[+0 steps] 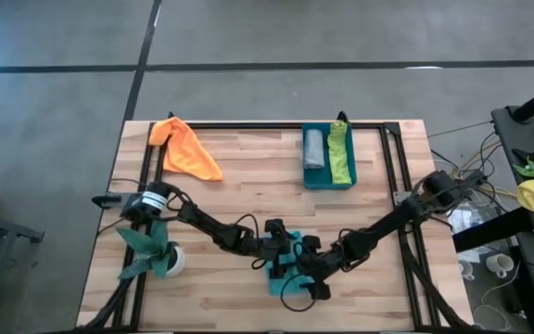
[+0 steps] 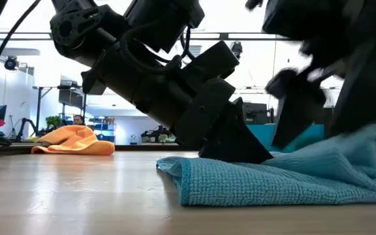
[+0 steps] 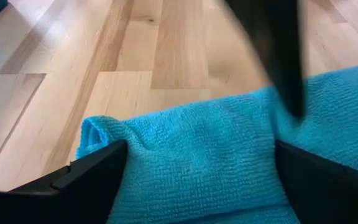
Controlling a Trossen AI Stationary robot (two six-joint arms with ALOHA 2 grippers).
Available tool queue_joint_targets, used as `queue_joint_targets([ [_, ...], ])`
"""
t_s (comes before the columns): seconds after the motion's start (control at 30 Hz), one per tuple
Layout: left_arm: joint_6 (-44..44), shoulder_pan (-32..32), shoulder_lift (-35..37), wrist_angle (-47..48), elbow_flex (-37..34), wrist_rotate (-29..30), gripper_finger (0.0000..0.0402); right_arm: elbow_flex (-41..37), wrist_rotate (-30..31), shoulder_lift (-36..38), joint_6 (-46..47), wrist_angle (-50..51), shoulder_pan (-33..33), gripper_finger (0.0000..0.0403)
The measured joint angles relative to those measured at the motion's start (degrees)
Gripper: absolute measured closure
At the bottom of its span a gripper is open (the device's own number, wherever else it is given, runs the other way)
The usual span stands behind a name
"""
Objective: Roll microfiber towels into tight, uniform cylinder then place into a basket
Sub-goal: Roll the blue towel
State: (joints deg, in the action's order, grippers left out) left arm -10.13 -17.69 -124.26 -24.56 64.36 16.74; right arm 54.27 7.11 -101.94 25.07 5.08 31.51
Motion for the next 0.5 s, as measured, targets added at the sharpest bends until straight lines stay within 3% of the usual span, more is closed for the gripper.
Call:
queue_joint_targets([
  [0.23, 0.4, 0.0, 2.8, 1.4, -0.2, 0.3, 0.0025, -1.1, -2.1, 6.5, 4.5, 9.0, -0.4, 0.0033],
  [0.5, 0.6, 0.0, 5.2, 2.5, -0.5, 0.8, 0.0025, -3.0, -1.2, 6.5, -0.8, 10.6, -3.6, 0.0033],
])
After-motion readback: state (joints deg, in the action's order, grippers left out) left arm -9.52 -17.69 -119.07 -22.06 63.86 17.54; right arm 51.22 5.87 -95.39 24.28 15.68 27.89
